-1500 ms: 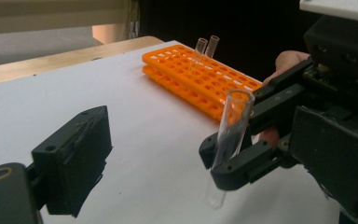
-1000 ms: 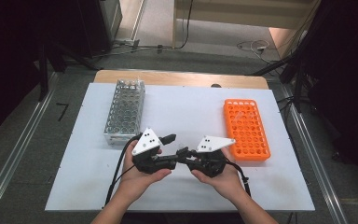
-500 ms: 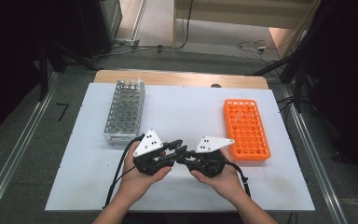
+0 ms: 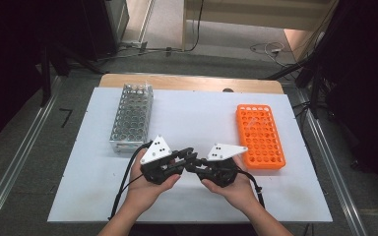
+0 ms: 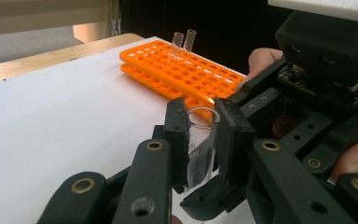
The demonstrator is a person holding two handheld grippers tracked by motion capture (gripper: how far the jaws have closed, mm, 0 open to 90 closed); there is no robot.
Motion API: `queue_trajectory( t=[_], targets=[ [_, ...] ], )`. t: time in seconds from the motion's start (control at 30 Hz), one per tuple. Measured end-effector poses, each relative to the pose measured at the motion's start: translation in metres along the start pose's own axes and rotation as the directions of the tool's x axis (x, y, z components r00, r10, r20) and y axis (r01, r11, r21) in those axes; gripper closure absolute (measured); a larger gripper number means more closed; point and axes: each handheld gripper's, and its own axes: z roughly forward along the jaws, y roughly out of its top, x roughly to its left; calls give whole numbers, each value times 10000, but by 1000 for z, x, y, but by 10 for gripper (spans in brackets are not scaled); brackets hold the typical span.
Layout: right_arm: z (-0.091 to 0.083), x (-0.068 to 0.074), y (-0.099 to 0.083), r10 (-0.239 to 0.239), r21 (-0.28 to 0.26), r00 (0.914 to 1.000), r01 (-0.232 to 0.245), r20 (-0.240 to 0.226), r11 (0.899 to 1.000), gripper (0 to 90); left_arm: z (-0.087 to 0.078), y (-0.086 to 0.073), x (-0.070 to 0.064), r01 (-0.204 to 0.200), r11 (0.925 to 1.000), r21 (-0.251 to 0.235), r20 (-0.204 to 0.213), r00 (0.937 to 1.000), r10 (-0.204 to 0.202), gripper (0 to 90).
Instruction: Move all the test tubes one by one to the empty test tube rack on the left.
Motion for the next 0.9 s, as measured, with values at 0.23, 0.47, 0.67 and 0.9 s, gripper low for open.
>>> queue_trajectory(
  t=[0.23, 0.47, 0.67, 0.9],
  targets=[
    [-5, -6, -2, 119, -361, 9994, -107, 321, 9993, 606, -1, 4, 2, 27, 9999, -110, 55, 10000, -27, 745],
    [-18, -15, -8, 27, -792, 9963, 41, 864, 9969, 518, -4, 11, 10, 76, 9996, -263, -205, 9998, -82, 745],
    [-35, -27, -16, 434, -1053, 9905, -296, 1307, 9940, 389, -13, 17, 24, 300, 9979, -572, -555, 9979, -332, 745],
    [-60, -41, -28, 920, -1200, 9806, -717, 1731, 9902, 235, -19, 22, 43, 343, 9971, -681, -1107, 9930, -417, 745]
  ],
)
